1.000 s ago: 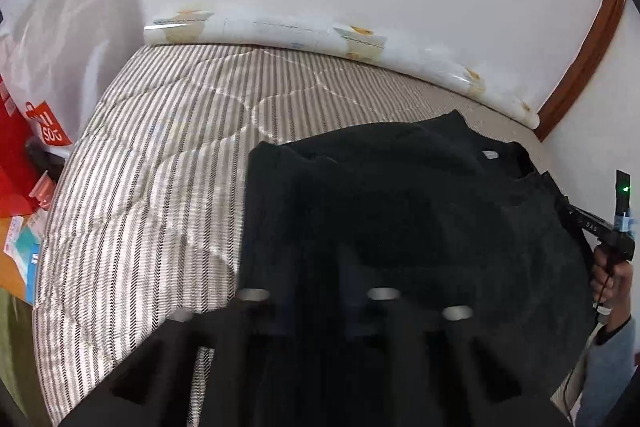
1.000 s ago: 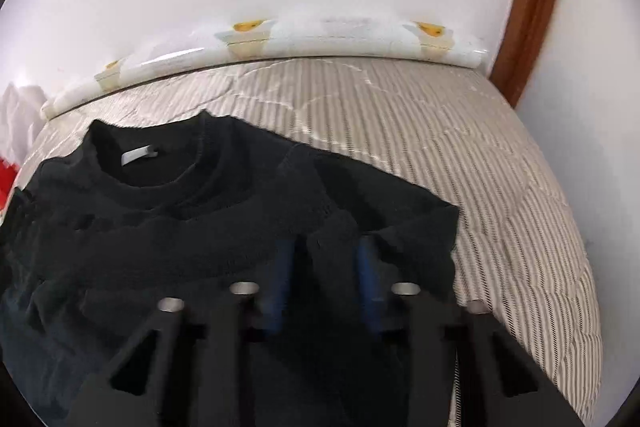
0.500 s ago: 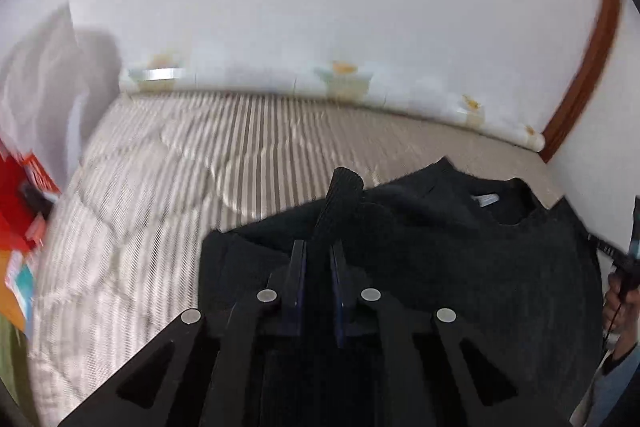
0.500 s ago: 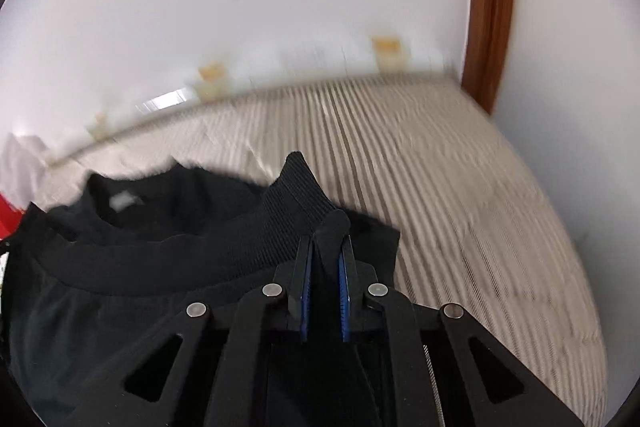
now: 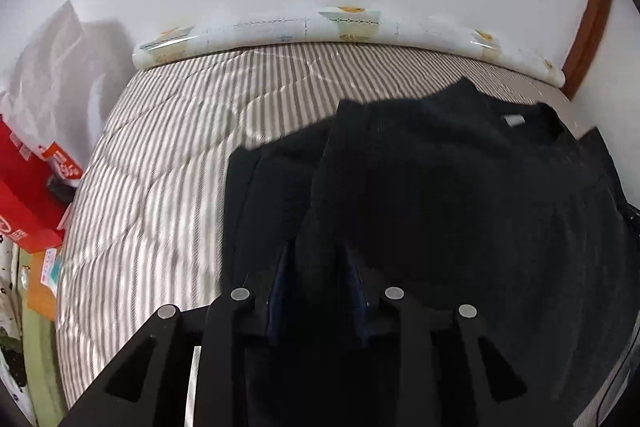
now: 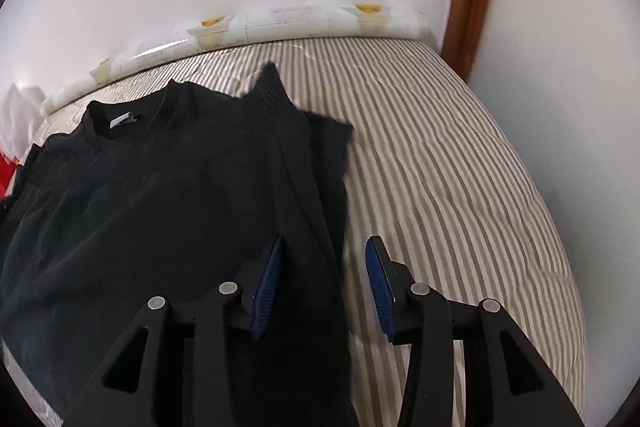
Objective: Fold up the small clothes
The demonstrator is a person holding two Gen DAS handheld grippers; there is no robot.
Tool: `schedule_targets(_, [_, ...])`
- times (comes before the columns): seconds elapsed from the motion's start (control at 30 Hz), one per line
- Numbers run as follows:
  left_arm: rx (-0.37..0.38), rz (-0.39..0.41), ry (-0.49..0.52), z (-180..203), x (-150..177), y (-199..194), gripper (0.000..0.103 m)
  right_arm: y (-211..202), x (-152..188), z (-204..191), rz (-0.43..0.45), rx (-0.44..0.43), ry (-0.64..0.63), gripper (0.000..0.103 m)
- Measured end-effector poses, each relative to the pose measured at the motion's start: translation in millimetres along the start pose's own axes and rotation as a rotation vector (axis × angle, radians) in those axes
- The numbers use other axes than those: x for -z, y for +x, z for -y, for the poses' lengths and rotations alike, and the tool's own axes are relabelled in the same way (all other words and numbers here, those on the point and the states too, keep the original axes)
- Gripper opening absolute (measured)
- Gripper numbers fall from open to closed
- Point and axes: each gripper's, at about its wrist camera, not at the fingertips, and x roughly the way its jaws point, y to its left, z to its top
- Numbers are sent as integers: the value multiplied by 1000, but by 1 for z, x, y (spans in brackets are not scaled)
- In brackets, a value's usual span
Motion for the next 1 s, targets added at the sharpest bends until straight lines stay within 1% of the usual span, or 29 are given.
schedule_targets(0.1, [-7, -2, 2, -6, 15, -13, 28, -12, 15, 5, -2, 1, 21, 42])
schedule_targets(0.2, [5, -10, -22, -15, 31, -24, 29, -26, 22, 2, 3, 33, 23, 42])
schedule_targets(0.33, [2, 7, -46, -25, 56, -41, 29, -49, 26, -12, 33, 89, 4, 42])
schedule_targets(0.4, [18, 10, -67, -30, 70, -49, 29, -60, 26, -22, 53, 97, -1, 42])
schedule_targets(0.5, [22, 19, -79, -34, 86, -59, 29, -75, 28, -40, 77, 86, -5, 42])
schedule_targets(0.57, [22, 28, -89, -37, 97, -66, 29, -82, 29, -55, 88, 68, -10, 42])
schedule_targets(0.6, [27, 31, -95, -38, 101, -69, 29, -86, 30, -65, 94, 56, -14, 43])
schedule_targets(0.8, [88, 54, -134, -54, 129, -92, 34, -94, 41, -131, 91, -20, -66, 44])
schedule_targets(0.9, [123, 55, -155, -62, 141, -103, 34, -98, 46, -174, 96, -34, -106, 44])
schedule_targets(0.93, [137, 54, -163, -66, 148, -108, 34, -100, 50, -196, 101, -27, -138, 44])
schedule_targets(1.0, [156, 44, -176, -72, 159, -114, 33, -102, 61, -230, 103, -51, -190, 47])
